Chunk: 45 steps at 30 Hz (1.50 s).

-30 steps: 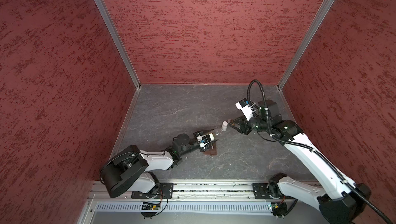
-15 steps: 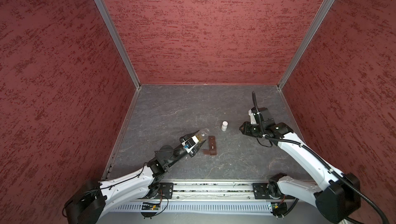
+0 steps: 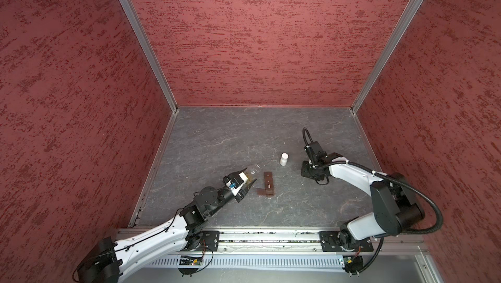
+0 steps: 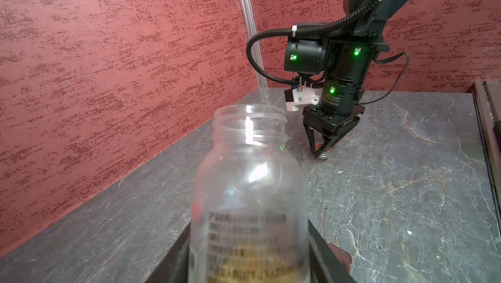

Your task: Sort the pills into containers

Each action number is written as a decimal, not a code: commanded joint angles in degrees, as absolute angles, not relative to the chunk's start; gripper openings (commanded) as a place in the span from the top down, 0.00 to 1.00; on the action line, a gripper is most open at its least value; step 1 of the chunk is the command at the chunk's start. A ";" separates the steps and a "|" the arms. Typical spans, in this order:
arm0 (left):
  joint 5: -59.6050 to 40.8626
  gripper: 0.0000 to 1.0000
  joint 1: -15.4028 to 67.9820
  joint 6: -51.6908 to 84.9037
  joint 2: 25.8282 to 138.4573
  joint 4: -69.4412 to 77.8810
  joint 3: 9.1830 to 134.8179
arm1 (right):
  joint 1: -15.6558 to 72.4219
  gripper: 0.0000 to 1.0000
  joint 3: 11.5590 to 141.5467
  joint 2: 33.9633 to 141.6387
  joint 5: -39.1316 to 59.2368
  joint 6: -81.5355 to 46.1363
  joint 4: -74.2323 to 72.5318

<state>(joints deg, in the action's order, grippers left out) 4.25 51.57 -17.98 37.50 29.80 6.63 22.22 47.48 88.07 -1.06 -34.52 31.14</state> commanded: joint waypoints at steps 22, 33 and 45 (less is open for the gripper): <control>12.84 1.00 58.15 -20.45 40.55 15.56 14.52 | 21.80 0.28 56.58 86.07 -5.41 -32.13 32.94; 14.10 1.00 58.48 -20.31 50.38 1.39 23.15 | 21.97 0.45 44.84 61.68 15.42 -35.03 22.22; 6.56 1.00 57.97 -23.22 58.23 -11.87 32.96 | 22.67 0.52 34.87 55.63 23.73 -36.91 12.91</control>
